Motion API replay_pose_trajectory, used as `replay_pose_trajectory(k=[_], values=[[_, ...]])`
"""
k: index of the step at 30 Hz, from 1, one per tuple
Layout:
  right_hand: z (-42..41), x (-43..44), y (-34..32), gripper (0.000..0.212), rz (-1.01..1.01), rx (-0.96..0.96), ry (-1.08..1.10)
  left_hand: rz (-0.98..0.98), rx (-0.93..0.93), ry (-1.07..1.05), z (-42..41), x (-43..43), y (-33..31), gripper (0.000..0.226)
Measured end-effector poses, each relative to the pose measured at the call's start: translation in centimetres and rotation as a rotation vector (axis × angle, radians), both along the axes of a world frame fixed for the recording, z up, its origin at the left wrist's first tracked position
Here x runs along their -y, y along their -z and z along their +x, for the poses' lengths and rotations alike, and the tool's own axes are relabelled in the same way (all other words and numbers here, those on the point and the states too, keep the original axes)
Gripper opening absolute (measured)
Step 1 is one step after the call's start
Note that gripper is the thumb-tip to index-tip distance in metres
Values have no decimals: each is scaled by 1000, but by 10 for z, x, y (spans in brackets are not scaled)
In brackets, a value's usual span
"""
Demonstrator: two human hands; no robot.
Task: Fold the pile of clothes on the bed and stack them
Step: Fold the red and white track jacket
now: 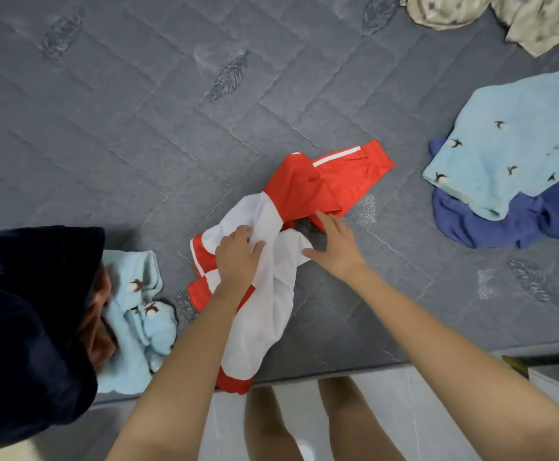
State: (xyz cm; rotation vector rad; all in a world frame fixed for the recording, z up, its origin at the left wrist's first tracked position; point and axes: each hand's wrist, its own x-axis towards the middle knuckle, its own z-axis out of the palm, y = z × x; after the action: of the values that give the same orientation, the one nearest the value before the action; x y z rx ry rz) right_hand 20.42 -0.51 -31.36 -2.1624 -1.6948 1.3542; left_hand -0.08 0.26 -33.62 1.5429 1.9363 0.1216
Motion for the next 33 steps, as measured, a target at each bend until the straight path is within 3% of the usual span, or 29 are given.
replay_pose_trajectory(k=[6, 10, 12, 14, 17, 18, 20, 23, 26, 28, 30, 33], values=[[-14, -25, -2, 93, 15, -159, 222, 40, 369, -84, 20, 0, -22, 11], [-31, -39, -17, 94, -69, -341, 410, 7, 623, 25, 38, 25, -42, 22], [-35, -38, -23, 82, -91, -265, 349, -82, 711, 78, 45, 39, -51, 24], [-34, -35, -30, 52, -79, -140, 296, -240, 728, 119, 47, 45, -59, 22], [-31, -35, -54, 19, -48, -98, 301, -307, 577, -9, 39, 45, -78, 28], [-32, -36, -67, 14, -59, -94, 274, -251, 561, -144, 34, 41, -86, 28], [-42, -33, -98, 23, -60, -96, 187, -117, 614, -403, 24, 29, -104, 29], [-67, -17, -135, 26, -11, -198, 87, -85, 641, -537, 5, -1, -127, 28], [-92, 4, -150, 26, -45, -256, -82, -449, 636, -462, -12, -27, -135, 52], [-105, 16, -153, 26, -128, -276, -202, -634, 642, -322, -20, -28, -133, 48], [-113, 26, -156, 33, -262, -255, -364, -655, 639, -198, -29, -17, -130, 33], [-109, 25, -161, 33, -496, -232, -537, -559, 608, -123, -47, 3, -129, 30]])
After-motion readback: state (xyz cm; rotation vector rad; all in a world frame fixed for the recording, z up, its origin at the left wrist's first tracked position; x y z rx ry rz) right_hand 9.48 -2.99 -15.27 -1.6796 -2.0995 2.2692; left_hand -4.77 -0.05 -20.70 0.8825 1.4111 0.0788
